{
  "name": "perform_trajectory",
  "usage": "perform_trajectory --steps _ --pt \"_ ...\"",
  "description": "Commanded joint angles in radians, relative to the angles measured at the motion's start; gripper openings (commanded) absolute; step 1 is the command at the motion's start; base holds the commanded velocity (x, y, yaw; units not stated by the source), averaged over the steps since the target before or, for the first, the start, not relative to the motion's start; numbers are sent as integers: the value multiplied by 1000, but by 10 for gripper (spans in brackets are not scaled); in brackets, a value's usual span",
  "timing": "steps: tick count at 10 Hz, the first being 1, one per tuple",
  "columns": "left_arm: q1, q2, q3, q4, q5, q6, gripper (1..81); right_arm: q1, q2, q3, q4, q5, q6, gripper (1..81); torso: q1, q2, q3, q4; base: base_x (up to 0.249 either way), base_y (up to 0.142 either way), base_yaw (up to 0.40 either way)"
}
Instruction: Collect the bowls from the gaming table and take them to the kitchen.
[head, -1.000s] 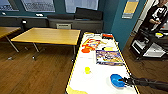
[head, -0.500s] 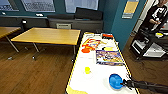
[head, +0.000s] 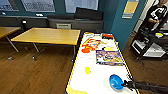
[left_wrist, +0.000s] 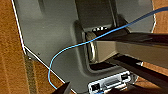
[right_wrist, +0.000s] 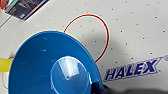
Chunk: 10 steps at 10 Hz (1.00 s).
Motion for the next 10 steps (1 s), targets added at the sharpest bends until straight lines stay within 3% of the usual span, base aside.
perform_trajectory --steps 1,4,6,8,10 --pt "-30 8 5 -8 64 2 811 168 -255 220 -1 -38 4 10 0 0 0 0 0 0 0" --pt "-33 6 3 -5 64 5 811 135 -490 443 -90 -38 2 10 0 0 0 0 0 0 0" --pt "-35 4 0 -2 61 9 811 96 -630 593 -185 -39 -1 10 0 0 0 0 0 0 0" --pt "-35 3 0 -2 50 9 811 12 -699 653 -236 -36 -1 10 0 0 0 0 0 0 0" --pt "-35 3 0 -2 49 10 811 -121 -707 650 -236 -24 -4 10 0 0 0 0 0 0 0"
